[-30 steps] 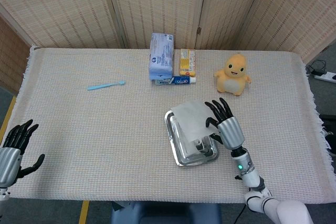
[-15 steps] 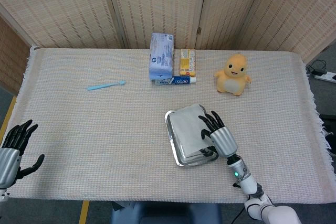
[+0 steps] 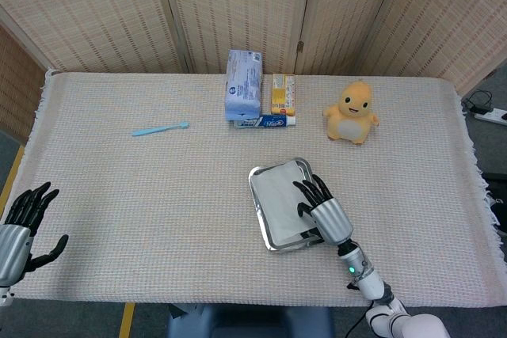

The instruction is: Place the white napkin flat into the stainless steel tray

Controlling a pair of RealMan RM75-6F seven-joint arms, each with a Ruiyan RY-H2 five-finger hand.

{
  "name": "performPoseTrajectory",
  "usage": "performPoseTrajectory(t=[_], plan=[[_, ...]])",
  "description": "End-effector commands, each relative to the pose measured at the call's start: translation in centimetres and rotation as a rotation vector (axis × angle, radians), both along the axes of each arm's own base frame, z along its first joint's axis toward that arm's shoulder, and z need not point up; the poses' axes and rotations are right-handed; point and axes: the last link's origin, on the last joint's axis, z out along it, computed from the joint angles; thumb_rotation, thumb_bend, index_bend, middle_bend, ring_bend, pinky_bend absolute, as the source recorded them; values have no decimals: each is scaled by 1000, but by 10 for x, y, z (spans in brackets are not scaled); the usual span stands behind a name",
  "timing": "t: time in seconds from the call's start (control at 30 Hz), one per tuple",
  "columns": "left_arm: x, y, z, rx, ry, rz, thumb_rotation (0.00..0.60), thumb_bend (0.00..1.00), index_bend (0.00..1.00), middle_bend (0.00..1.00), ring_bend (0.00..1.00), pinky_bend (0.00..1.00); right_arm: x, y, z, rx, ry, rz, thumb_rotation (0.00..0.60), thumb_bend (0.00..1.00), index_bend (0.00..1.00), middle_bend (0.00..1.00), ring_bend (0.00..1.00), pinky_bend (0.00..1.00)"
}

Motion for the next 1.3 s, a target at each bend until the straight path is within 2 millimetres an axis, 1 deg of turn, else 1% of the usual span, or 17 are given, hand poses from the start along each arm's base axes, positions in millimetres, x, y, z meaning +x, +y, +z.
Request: performPoseTrajectory(t=[0.03, 0.1, 0.27, 0.4, 0.5, 0.6, 0.67, 0.87, 0.97, 1.0, 1.2, 1.3], plan=[[2, -2, 1, 0, -3, -8, 600, 434, 0, 0, 0, 0, 4, 3, -4, -10, 9, 4, 600, 463, 545, 118, 126, 0], [3, -4, 2, 1, -9, -14, 600, 434, 0, 0, 0, 0, 7, 6, -6, -14, 8, 1, 600, 463, 526, 102, 120, 0], [3, -6, 6, 3, -27, -19, 600, 433, 0, 0, 0, 0, 12, 15, -7, -43, 20, 22, 600, 463, 497, 84, 146, 0], [4, -7, 8, -2, -37, -28, 600, 433, 0, 0, 0, 0, 10, 22, -7, -63, 43, 18, 600, 463, 462, 65, 111, 0], [5, -9, 9, -2, -44, -39, 600, 433, 0, 0, 0, 0, 10, 26, -7, -75, 78, 24, 600, 464, 416, 38, 91, 0], [6, -10, 11, 3, -47, -44, 600, 433, 0, 0, 0, 0, 8, 26, -7, -101, 150, 24, 600, 464, 338, 5, 53, 0], [6, -11, 11, 6, -47, -46, 600, 434, 0, 0, 0, 0, 6, 26, -8, -104, 184, 8, 600, 464, 253, 0, 7, 0], [6, -12, 11, 7, -39, -45, 600, 434, 0, 0, 0, 0, 8, 20, -10, -62, 240, -46, 600, 463, 74, 0, 0, 0], [5, -11, 11, 8, -34, -41, 600, 434, 0, 0, 0, 0, 15, 16, -6, -1, 236, -96, 600, 463, 8, 0, 0, 0], [4, -10, 10, 9, -33, -39, 600, 434, 0, 0, 0, 0, 18, 15, -2, 35, 226, -121, 600, 463, 1, 0, 0, 0], [4, -9, 9, 7, -20, -40, 600, 434, 0, 0, 0, 0, 39, 11, 25, 198, 186, -241, 600, 464, 0, 0, 0, 0], [6, -9, 7, 1, -8, -56, 600, 434, 0, 0, 0, 0, 47, 8, 34, 249, 199, -280, 600, 464, 0, 0, 0, 0]])
